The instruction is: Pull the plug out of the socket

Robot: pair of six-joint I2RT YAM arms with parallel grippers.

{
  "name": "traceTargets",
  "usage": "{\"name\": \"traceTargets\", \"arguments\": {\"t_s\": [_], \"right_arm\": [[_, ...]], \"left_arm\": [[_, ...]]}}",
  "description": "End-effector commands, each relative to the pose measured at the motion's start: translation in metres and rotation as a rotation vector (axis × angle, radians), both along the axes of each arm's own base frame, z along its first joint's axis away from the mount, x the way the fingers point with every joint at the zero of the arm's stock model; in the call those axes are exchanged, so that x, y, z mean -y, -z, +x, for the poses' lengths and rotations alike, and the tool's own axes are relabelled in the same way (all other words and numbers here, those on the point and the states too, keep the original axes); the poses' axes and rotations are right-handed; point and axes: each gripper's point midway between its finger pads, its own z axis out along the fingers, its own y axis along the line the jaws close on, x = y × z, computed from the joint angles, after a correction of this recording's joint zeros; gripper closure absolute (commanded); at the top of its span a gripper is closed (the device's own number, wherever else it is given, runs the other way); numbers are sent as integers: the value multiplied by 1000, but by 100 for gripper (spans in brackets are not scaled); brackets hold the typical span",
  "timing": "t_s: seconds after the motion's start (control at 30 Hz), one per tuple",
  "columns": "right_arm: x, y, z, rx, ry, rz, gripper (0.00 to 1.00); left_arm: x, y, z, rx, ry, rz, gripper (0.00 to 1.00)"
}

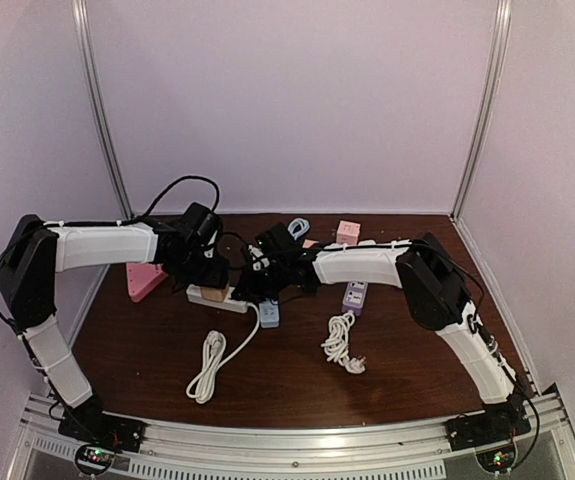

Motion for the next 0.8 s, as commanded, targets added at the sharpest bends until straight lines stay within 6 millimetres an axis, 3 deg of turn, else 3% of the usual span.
{"name": "traceTargets", "arguments": {"t_s": [0.0, 0.2, 0.37, 0.43, 0.77], "right_arm": [[-2, 9, -5, -6, -6, -4, 99], [-2, 9, -5, -2, -6, -6, 99], [1, 11, -3, 1, 3, -22, 99], [2, 10, -2, 3, 10, -29, 99], [3, 21, 2, -12, 34, -70, 100]], "left_arm": [[12, 19, -16, -88, 63, -12, 34], [13, 15, -11, -80, 63, -5, 36], [19, 3, -5, -55, 82, -22, 62], [23, -6, -3, -37, 98, -32, 68], [34, -42, 2, 55, 131, -120, 75]]}}
